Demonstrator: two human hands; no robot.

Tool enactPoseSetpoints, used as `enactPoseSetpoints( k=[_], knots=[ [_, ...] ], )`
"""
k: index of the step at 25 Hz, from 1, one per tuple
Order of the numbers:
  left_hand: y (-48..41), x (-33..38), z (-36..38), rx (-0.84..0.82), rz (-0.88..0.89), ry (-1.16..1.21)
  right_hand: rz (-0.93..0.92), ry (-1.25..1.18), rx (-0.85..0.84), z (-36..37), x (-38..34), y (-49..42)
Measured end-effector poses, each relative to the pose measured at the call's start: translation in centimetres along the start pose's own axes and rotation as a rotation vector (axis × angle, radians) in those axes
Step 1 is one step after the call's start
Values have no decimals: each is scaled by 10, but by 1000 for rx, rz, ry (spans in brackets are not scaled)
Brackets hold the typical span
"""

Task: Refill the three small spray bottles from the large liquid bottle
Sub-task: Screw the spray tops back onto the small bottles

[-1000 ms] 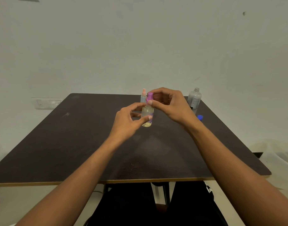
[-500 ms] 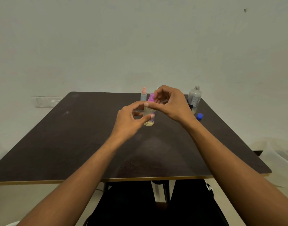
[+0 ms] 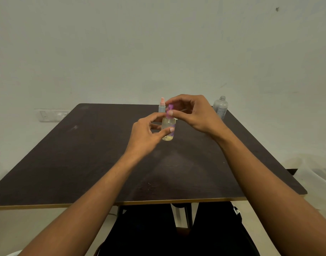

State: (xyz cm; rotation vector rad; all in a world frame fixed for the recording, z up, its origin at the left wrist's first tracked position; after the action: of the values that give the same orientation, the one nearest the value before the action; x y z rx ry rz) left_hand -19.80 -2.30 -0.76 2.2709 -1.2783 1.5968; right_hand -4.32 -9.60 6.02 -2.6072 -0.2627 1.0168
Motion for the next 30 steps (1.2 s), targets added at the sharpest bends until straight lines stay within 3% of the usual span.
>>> enactPoseSetpoints(
  k=[4,7,10,16,22,30],
  knots=[
    [2,0,3,-4,-11,1,50,44,91,6,1,-1],
    [0,-2,0,0,-10,12,14,-173,-79,6,1,0],
    [-1,-3,-1,-3,-19,3,-33,-182,-191,-1,1,2],
    [0,-3,4,-6,-16,-9,42,-31,84,-2,5,0],
    [-1,-3,0,1,-27,9,14,-157,-167,2,4,2],
    [3,-10,2,-11,-63,-9,44,-136,-21,14,13,2]
  ],
)
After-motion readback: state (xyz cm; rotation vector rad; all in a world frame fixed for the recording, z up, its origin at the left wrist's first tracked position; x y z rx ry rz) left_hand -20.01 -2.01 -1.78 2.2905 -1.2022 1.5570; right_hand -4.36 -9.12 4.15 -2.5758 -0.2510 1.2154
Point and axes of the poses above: each hand's wrist, its own y-axis away from the middle knuckle, its own z-axis out of the palm, x = y × z, the point moved 5 cm from there along -y, towards the middle knuckle, and after that the axes turned 11 degrees about -x, right-handed, at the moved point
